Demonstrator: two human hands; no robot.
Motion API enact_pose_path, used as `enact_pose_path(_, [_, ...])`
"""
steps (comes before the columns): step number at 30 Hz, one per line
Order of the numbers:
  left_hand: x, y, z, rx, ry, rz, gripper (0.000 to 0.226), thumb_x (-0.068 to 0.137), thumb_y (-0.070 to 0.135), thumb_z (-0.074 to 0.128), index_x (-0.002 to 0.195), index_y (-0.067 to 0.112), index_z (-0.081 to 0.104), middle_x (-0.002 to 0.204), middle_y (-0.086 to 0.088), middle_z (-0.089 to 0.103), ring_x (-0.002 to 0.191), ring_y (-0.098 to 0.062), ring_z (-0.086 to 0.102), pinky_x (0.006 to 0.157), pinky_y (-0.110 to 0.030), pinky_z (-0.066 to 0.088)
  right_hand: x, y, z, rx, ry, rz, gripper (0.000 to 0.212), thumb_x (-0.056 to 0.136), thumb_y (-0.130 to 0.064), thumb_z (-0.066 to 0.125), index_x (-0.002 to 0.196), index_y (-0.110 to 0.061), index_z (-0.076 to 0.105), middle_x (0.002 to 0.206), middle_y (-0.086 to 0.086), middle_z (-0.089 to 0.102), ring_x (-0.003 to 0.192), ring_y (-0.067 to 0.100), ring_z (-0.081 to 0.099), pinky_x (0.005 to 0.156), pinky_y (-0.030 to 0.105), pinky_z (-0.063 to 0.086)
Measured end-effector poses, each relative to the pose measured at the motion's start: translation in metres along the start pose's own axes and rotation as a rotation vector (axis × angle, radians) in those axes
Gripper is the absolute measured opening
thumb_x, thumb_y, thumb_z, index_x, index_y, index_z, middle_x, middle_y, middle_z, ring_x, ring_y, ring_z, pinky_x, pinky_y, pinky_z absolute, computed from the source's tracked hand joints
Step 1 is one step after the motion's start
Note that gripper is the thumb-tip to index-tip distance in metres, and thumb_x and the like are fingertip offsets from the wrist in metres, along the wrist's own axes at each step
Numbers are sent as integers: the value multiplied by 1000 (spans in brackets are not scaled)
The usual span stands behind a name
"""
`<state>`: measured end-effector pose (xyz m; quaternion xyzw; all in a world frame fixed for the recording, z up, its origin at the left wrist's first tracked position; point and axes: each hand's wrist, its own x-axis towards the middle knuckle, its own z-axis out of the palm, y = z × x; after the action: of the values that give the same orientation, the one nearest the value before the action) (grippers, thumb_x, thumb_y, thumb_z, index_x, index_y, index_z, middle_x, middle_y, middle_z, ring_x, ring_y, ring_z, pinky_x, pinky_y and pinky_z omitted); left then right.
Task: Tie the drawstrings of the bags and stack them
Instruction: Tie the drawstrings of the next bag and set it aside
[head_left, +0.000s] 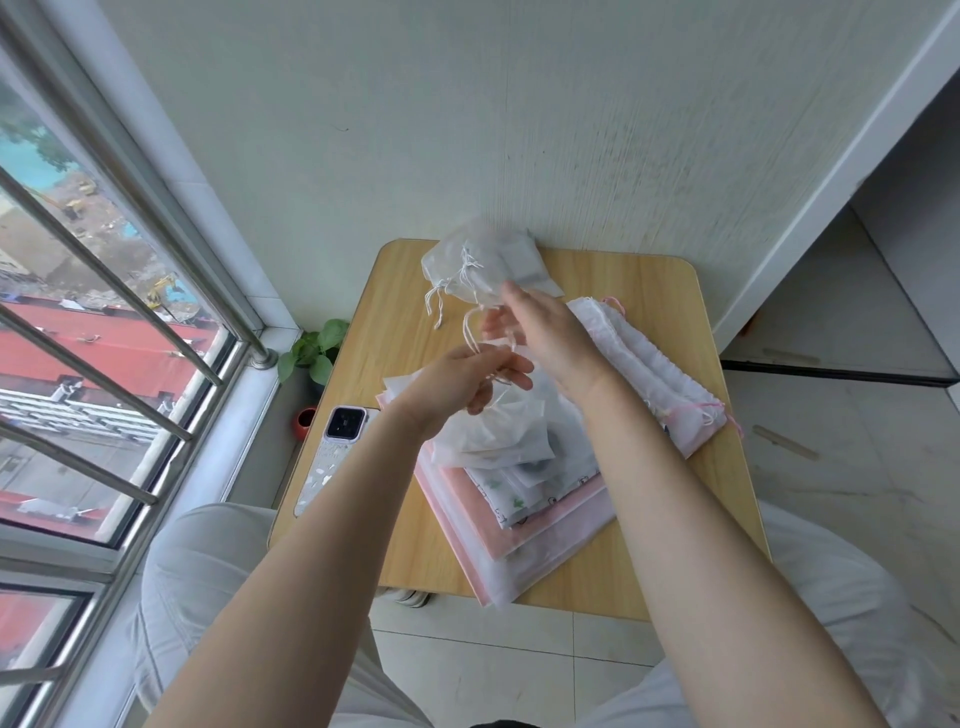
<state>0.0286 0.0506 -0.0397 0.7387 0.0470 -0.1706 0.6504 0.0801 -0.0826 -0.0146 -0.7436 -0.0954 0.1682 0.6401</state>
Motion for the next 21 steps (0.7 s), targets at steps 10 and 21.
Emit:
enact_pose_path(10, [6,10,-23,-215,112,-63,46,103,33,33,93,7,69,78,-9,68,51,-17,44,50,-26,34,-4,21,-18,-199,-78,142,18,93,-7,53,96,-6,71,73,6,62,61,16,54,57,27,43])
enact_pose_path(21, [8,10,-29,-362,256,-6,33,98,21,37,92,4,65,74,-8,62,60,-19,55,60,-28,42,-15,19,4,-289,-307,180,46,77,-5,72,118,-14,54,85,11,73,70,17,64,63,28,47])
